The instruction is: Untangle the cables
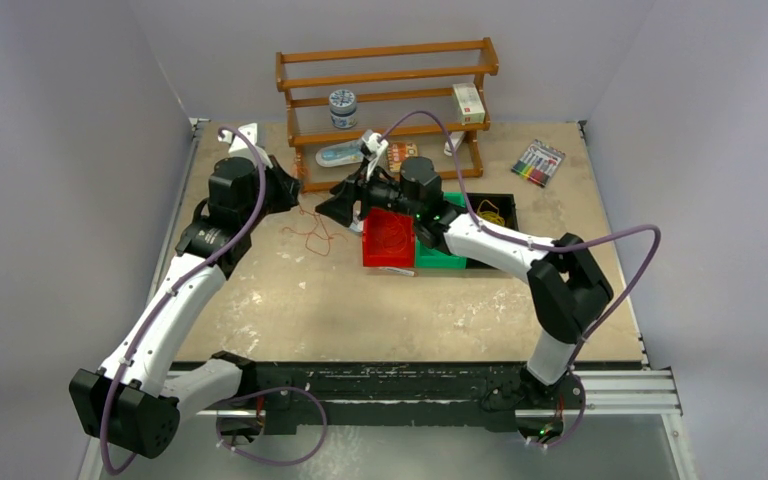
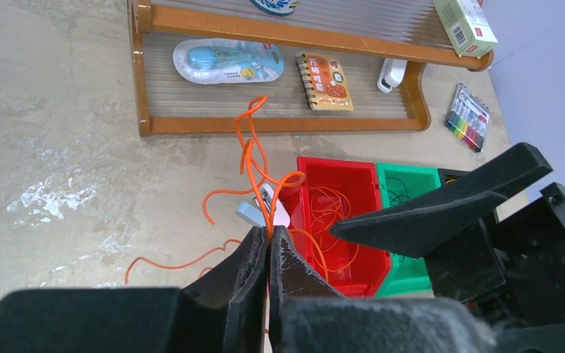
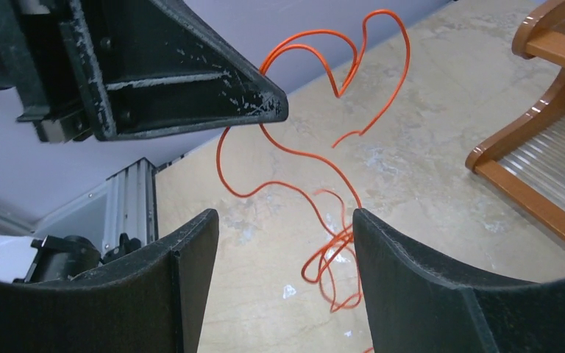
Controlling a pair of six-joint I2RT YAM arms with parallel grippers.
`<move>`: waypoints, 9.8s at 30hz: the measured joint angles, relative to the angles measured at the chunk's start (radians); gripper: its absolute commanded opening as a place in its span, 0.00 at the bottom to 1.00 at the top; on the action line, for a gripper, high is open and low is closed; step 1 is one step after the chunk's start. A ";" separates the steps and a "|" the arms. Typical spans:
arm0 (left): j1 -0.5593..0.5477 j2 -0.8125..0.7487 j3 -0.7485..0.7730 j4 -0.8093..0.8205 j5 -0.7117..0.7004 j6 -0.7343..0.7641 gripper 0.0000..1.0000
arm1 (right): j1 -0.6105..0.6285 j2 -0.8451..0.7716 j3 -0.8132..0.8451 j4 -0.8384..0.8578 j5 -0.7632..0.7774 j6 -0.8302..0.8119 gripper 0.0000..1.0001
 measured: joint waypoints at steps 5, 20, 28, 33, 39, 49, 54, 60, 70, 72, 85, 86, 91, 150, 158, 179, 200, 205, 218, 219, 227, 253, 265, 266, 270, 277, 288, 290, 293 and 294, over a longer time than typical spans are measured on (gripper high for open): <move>0.000 0.000 0.000 -0.001 0.000 0.000 0.00 | 0.018 0.063 0.071 -0.058 0.040 0.013 0.55; -0.001 0.000 0.000 -0.009 -0.033 0.001 0.00 | 0.020 0.138 0.123 -0.247 0.185 0.026 0.17; -0.002 -0.003 0.000 -0.027 -0.082 0.009 0.00 | 0.020 0.132 0.071 -0.250 0.193 0.032 0.01; -0.007 -0.003 0.000 -0.072 -0.137 0.029 0.00 | 0.022 0.095 0.019 -0.254 0.217 0.039 0.00; -0.011 -0.003 0.026 -0.139 -0.220 0.056 0.00 | 0.024 0.035 -0.002 -0.253 0.268 0.035 0.00; -0.020 0.006 0.045 -0.196 -0.295 0.068 0.00 | 0.040 -0.006 -0.002 -0.262 0.373 -0.003 0.10; -0.016 0.005 0.045 -0.182 -0.297 0.089 0.00 | 0.027 -0.021 -0.015 -0.282 0.388 -0.038 0.34; -0.013 0.002 0.045 -0.160 -0.286 0.104 0.00 | 0.003 -0.032 -0.087 -0.240 0.310 -0.074 0.58; -0.012 0.002 0.064 -0.157 -0.285 0.108 0.00 | 0.003 -0.124 -0.229 -0.005 0.163 -0.138 0.74; -0.012 0.002 0.083 -0.157 -0.281 0.108 0.00 | 0.003 -0.119 -0.242 0.031 0.142 -0.149 0.76; -0.012 0.006 0.203 -0.157 -0.227 0.101 0.00 | 0.009 0.058 -0.256 0.316 0.024 -0.191 0.82; -0.012 0.008 0.204 -0.157 -0.221 0.100 0.00 | 0.009 0.069 -0.248 0.325 0.023 -0.194 0.82; -0.011 0.016 0.206 -0.157 -0.201 0.084 0.00 | 0.016 0.112 -0.188 0.364 0.005 -0.204 0.82; 0.018 0.338 0.701 -0.325 -0.670 0.273 0.00 | 0.116 -0.248 -0.554 -0.052 0.087 -0.212 0.00; 0.022 0.340 0.702 -0.312 -0.623 0.297 0.00 | 0.116 -0.283 -0.576 -0.127 0.084 -0.225 0.18; -0.029 0.301 0.492 -0.252 -0.270 0.258 0.00 | 0.024 -0.518 -0.455 -0.223 0.448 -0.177 0.56; -0.364 0.383 0.362 -0.114 -0.239 0.251 0.00 | -0.307 -0.667 -0.487 -0.280 0.395 -0.024 0.59; -0.443 0.478 0.362 -0.112 -0.269 0.295 0.00 | -0.308 -0.683 -0.501 -0.284 0.405 -0.024 0.60; -0.493 0.621 0.395 -0.140 -0.297 0.384 0.00 | -0.311 -0.702 -0.513 -0.285 0.426 -0.026 0.61; -0.493 0.633 0.400 -0.143 -0.306 0.393 0.00 | -0.311 -0.702 -0.513 -0.285 0.427 -0.026 0.61; -0.493 0.724 0.419 -0.142 -0.385 0.431 0.00 | -0.311 -0.702 -0.513 -0.284 0.426 -0.026 0.61; -0.493 0.874 0.415 -0.028 -0.402 0.413 0.00 | -0.311 -0.700 -0.551 -0.276 0.427 -0.023 0.62; -0.493 0.950 0.407 -0.004 -0.372 0.382 0.06 | -0.311 -0.707 -0.562 -0.277 0.428 -0.016 0.62; -0.493 0.952 0.404 -0.001 -0.369 0.376 0.07 | -0.311 -0.710 -0.562 -0.276 0.428 -0.016 0.62; -0.493 0.953 0.390 0.003 -0.357 0.364 0.14 | -0.312 -0.715 -0.562 -0.277 0.428 -0.016 0.62; -0.493 0.953 0.383 0.008 -0.340 0.347 0.30 | -0.312 -0.715 -0.562 -0.277 0.429 -0.016 0.62; -0.493 0.909 0.383 0.008 -0.342 0.339 0.48 | -0.312 -0.715 -0.562 -0.276 0.436 -0.013 0.62; -0.493 0.895 0.383 0.010 -0.344 0.338 0.49 | -0.312 -0.715 -0.562 -0.276 0.438 -0.013 0.62; -0.493 0.885 0.383 0.014 -0.345 0.336 0.53 | -0.312 -0.715 -0.562 -0.276 0.438 -0.013 0.62; -0.493 0.882 0.383 0.015 -0.344 0.336 0.55 | -0.312 -0.715 -0.562 -0.276 0.439 -0.013 0.63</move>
